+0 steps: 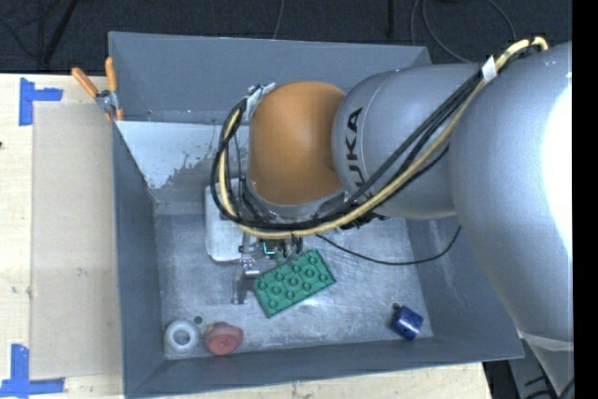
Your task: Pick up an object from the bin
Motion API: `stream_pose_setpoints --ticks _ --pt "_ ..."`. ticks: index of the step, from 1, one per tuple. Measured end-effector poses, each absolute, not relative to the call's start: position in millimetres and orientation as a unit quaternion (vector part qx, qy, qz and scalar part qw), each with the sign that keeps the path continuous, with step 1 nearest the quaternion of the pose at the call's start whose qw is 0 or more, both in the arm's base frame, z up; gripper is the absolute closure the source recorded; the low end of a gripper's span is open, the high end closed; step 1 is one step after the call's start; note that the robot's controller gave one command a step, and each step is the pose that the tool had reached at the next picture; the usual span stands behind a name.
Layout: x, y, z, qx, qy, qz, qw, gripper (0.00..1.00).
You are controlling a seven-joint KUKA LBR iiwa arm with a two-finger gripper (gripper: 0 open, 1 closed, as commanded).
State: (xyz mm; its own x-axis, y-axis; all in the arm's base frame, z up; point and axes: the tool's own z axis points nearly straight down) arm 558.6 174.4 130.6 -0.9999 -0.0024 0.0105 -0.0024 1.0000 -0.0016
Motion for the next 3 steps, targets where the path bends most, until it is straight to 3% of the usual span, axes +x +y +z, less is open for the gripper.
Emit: stream_pose_setpoints --ticks 1,2,3 --pt "522.2 108 70 -0.076 -0.997 -0.001 0.003 0.0" --pt "527.8 108 75 -0.079 -0.997 -0.003 -0.006 1.0" --pt "520.6 134 180 -0.073 -0.997 -0.002 -0.003 1.0"
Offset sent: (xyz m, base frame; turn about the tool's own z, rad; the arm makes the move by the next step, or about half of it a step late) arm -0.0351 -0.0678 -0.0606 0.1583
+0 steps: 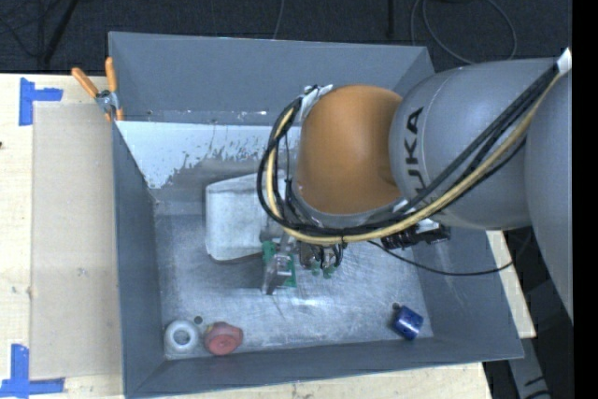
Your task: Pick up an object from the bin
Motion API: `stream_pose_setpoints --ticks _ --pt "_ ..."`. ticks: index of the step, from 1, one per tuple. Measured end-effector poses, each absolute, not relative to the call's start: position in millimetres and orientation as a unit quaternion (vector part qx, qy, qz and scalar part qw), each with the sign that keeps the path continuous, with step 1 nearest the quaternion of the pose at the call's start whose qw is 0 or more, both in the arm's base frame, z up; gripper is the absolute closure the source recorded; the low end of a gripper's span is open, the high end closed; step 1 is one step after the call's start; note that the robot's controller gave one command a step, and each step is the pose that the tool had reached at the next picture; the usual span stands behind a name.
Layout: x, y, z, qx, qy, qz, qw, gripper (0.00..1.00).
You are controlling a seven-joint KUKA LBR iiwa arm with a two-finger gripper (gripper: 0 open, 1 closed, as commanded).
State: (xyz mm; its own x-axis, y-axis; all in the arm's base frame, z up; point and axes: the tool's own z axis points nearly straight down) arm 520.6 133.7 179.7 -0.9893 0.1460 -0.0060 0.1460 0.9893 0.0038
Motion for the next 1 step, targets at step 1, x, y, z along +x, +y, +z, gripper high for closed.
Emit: stream_pose_setpoints --ticks 1 --pt "519.2 139.0 243.3 0.071 0.997 0.001 0.003 1.0"
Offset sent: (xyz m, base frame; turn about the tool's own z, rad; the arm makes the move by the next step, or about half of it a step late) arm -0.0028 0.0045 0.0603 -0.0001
